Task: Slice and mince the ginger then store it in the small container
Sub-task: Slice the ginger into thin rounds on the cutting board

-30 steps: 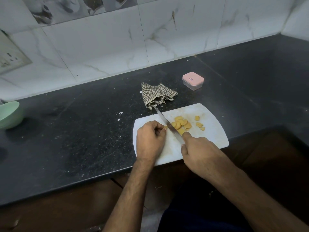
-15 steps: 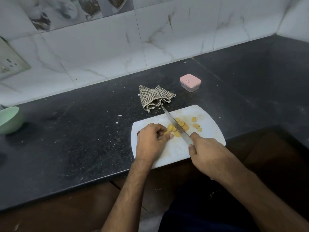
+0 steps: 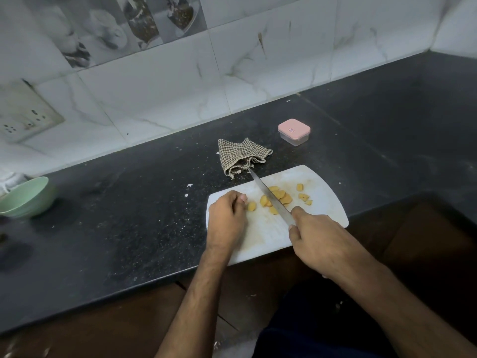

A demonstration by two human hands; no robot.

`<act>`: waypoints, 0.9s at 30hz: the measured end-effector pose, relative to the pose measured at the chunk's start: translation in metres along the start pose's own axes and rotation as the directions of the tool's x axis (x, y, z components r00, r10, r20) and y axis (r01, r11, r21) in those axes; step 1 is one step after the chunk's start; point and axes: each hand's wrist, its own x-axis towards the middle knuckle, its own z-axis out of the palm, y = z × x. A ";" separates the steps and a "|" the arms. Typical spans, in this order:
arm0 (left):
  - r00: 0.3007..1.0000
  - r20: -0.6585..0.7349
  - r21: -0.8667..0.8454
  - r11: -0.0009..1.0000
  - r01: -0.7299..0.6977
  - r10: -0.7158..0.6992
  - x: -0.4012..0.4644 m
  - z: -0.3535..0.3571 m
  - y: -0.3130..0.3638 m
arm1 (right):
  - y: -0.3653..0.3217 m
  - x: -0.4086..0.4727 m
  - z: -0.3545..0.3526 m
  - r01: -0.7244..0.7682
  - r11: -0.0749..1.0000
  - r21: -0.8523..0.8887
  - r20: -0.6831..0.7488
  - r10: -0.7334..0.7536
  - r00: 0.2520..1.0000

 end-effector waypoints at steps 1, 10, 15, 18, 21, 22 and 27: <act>1.000 -0.003 0.014 1.000 -0.016 0.016 0.000 -0.001 -0.001 | 0.000 0.000 0.000 0.003 1.000 0.001 -0.002 -0.003 1.000; 0.979 0.124 0.140 0.974 -0.176 0.159 0.002 0.001 0.000 | -0.008 -0.002 0.004 0.003 1.000 0.016 0.046 -0.004 0.999; 0.984 0.118 0.129 0.981 -0.148 0.133 0.004 0.001 0.000 | -0.011 -0.003 0.003 0.001 1.000 -0.004 0.047 0.000 0.999; 0.984 0.117 0.091 0.985 -0.145 0.134 0.005 0.001 -0.005 | -0.013 -0.003 0.004 -0.001 1.000 -0.012 0.052 0.001 0.999; 0.986 0.106 0.071 0.988 -0.135 0.127 0.004 0.002 -0.009 | -0.013 -0.002 0.004 -0.007 1.000 -0.012 0.051 0.008 0.999; 0.986 0.104 0.068 0.989 -0.135 0.127 0.004 0.003 -0.010 | -0.013 -0.002 0.005 -0.007 1.000 -0.013 0.050 0.007 0.999; 0.985 0.099 0.044 0.988 -0.145 0.140 0.002 0.006 -0.011 | -0.014 0.000 0.006 -0.001 1.000 -0.021 0.053 0.002 0.999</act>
